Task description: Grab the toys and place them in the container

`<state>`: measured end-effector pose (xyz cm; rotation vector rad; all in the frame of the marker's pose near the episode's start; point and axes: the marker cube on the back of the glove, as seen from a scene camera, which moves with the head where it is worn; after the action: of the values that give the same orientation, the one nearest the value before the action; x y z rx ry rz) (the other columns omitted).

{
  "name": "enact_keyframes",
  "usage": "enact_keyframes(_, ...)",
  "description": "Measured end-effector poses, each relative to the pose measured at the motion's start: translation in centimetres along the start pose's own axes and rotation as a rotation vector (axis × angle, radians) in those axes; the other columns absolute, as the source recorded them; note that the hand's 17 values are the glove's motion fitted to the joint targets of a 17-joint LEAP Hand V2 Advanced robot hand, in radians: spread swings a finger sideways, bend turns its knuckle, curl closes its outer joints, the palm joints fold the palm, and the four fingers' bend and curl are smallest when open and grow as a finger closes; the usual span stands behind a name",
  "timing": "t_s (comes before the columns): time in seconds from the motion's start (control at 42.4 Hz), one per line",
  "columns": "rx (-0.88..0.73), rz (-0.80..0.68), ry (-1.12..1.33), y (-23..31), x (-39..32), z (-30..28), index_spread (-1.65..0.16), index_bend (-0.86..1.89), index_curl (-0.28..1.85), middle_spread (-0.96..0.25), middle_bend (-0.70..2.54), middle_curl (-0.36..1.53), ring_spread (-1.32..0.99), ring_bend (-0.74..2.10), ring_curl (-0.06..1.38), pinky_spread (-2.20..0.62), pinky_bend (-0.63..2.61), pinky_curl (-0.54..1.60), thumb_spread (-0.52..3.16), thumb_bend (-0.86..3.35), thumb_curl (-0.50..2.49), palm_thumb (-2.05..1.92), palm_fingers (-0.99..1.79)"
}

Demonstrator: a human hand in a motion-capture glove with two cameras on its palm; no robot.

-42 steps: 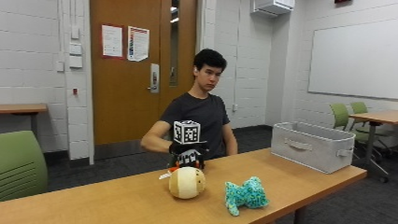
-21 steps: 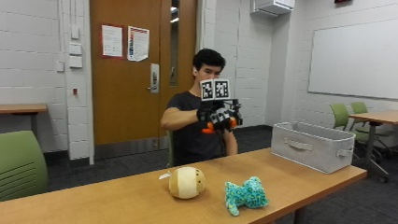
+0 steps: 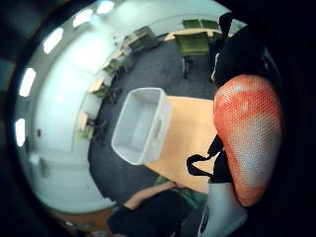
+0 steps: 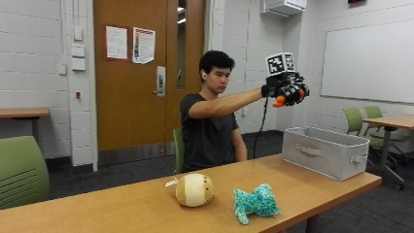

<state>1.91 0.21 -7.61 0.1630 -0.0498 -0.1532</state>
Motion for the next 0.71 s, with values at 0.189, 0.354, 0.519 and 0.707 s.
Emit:
enact_keyframes(0.189,0.03,-0.197,-0.119,-2.5,-13.5,-0.8,-0.42,0.15,0.0,-0.44,0.63,0.7,-0.41,1.19,0.51,-0.44,0.91,0.41,0.87,0.19,0.78,0.66,1.09)
enact_keyframes(0.354,0.03,-0.391,-0.093,-4.3,-19.6,1.2,-0.42,0.15,0.0,-0.45,0.63,0.72,-0.41,1.19,0.51,-0.45,0.91,0.41,0.86,0.17,0.82,0.65,1.1)
enact_keyframes(0.519,-0.026,-0.52,-0.241,-6.1,-19.7,4.3,-0.42,0.16,0.0,-0.46,0.62,0.74,-0.41,1.19,0.5,-0.44,0.9,0.41,0.85,0.16,0.86,0.66,1.11)
enact_keyframes(0.707,0.019,-0.45,-0.123,-6.7,-20.2,8.1,-0.43,0.15,-0.01,-0.47,0.62,0.76,-0.41,1.19,0.5,-0.44,0.89,0.4,0.84,0.12,0.89,0.62,1.1)
